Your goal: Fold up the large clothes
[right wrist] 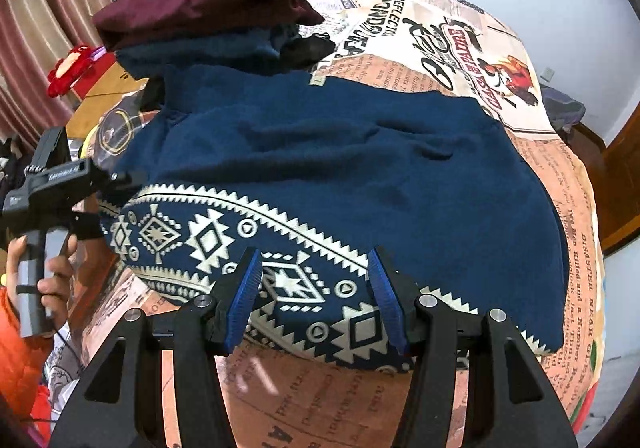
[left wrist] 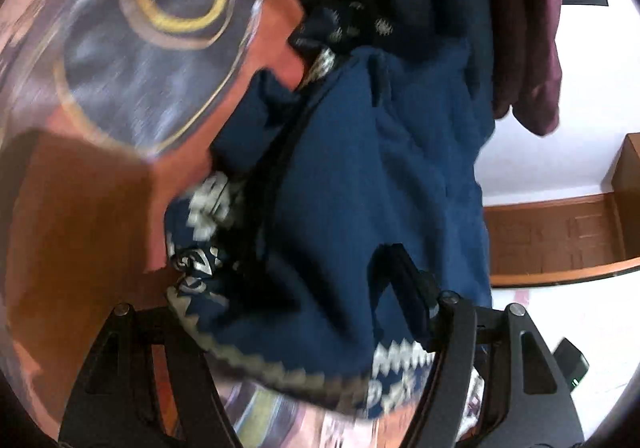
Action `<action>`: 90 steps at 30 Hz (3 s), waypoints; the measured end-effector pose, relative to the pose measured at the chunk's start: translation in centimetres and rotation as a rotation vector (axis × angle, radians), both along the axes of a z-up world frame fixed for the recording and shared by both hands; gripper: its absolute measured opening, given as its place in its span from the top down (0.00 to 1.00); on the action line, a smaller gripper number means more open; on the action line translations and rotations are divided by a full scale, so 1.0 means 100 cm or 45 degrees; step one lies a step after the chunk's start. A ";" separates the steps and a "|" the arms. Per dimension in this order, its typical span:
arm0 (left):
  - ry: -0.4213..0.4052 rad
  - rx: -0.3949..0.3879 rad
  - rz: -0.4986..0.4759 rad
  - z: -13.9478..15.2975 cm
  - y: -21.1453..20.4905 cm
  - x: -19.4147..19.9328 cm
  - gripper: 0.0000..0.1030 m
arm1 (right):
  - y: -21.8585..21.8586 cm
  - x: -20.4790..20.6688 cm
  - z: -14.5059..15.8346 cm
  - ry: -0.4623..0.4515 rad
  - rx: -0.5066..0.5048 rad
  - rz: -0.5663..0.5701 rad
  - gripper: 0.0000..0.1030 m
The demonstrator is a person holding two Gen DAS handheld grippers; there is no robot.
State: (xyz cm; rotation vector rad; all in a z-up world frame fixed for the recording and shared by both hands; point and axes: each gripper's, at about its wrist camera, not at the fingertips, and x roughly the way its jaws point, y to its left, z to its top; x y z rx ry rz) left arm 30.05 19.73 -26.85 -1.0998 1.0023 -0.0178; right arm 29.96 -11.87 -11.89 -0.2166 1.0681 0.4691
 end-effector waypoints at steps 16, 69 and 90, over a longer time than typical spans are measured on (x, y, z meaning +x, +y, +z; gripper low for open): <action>-0.322 0.534 0.073 0.137 -0.047 0.007 0.85 | 0.022 0.010 0.029 -0.031 0.094 0.013 0.50; -0.417 1.115 -0.692 0.187 -0.216 -0.016 0.14 | -0.071 -0.020 0.077 -0.127 0.306 -0.106 0.38; -0.146 1.177 -0.859 0.102 -0.187 -0.027 0.06 | -0.103 -0.009 -0.008 0.157 0.229 -0.151 0.35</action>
